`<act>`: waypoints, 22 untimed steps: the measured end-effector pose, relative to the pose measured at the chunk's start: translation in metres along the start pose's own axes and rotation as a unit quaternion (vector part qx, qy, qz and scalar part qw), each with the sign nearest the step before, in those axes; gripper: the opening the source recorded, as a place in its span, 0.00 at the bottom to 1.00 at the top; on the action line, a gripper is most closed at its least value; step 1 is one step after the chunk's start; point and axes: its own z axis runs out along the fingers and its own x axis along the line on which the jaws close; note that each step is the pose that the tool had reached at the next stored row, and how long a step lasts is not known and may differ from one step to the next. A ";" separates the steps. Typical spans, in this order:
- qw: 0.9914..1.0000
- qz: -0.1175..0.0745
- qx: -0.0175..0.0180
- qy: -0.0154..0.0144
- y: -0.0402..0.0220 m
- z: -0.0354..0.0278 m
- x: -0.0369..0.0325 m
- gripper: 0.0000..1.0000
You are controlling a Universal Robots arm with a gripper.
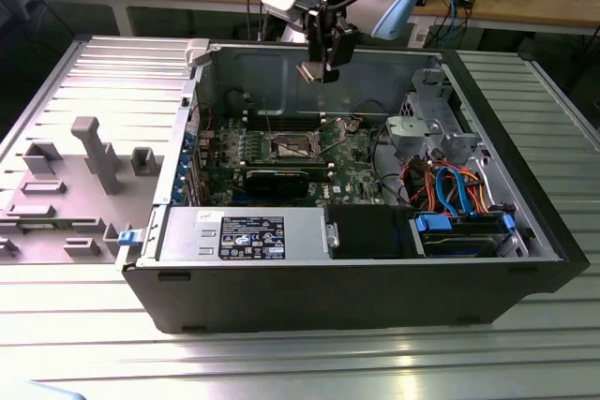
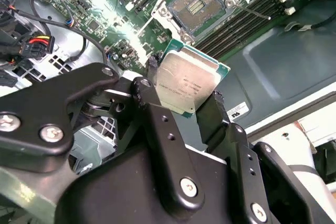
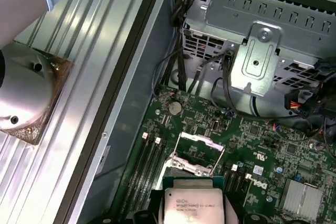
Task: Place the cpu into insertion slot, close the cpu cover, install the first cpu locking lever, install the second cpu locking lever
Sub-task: 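Place the cpu into insertion slot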
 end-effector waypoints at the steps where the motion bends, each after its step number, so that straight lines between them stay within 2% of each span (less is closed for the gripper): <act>1: 1.000 0.000 0.000 0.000 -0.0024 0.0002 0.0008 0.54; 2: 1.000 0.002 0.000 0.000 -0.0027 0.0008 0.0010 0.54; 4: 0.999 0.038 -0.001 -0.003 -0.0030 0.0036 0.0009 0.54; 5: 0.999 0.041 -0.001 -0.004 -0.0031 0.0038 0.0009 0.54; 19: 0.999 0.042 -0.001 -0.004 -0.0031 0.0044 0.0009 0.54; 22: 0.999 0.051 -0.001 -0.004 -0.0031 0.0047 0.0009 0.54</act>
